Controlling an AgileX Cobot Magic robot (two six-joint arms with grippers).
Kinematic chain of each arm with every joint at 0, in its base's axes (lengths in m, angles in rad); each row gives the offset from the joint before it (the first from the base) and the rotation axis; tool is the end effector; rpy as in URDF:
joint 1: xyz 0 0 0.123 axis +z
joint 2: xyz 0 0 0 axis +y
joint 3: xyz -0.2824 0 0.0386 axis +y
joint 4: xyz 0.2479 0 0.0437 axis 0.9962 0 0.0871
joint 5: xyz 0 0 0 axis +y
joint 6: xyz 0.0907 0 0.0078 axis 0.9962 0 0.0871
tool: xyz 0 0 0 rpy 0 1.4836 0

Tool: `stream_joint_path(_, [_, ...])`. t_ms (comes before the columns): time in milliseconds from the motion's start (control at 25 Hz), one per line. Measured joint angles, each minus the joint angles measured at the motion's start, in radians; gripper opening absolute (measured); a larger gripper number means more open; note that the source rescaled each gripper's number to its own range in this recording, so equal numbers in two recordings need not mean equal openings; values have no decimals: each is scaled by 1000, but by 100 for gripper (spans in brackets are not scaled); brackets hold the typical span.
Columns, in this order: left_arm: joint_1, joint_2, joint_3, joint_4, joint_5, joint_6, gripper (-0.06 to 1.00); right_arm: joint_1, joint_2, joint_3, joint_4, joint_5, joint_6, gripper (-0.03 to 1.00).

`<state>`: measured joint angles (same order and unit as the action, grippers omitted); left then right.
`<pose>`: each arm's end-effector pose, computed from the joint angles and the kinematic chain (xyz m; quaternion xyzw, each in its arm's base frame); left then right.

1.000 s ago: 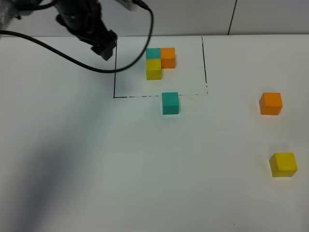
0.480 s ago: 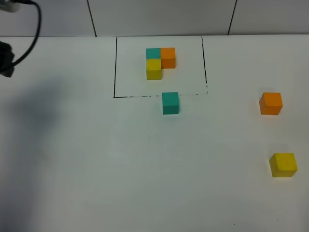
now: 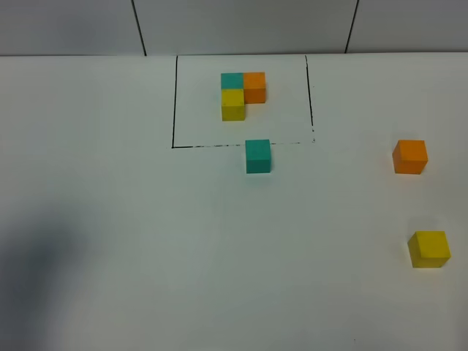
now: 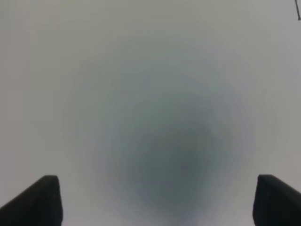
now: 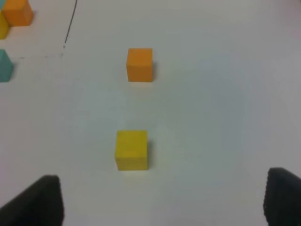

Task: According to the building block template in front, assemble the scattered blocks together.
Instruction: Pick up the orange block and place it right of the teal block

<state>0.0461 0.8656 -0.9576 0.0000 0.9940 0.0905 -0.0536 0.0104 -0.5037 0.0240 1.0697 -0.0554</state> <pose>0.1514 0.0070 0.3630 0.0206 0.9292 0.0252 0.3682 -0.0039 0.0021 0.2775 -0.0012 0.8572 -0.0161 0.5147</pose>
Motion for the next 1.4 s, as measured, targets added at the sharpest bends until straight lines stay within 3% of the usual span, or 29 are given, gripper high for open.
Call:
stream_joint_path(320, [-50, -309, 152, 0, 55, -9, 98, 0, 0, 0, 0, 0, 0, 73])
stream_joint_path(760, [-51, -621, 384, -41, 37, -7, 94, 0, 0, 0, 0, 0, 0, 73])
stream_joint_path(1400, [-51, -864, 451, -83, 68, 39, 86, 0, 0, 0, 0, 0, 0, 73])
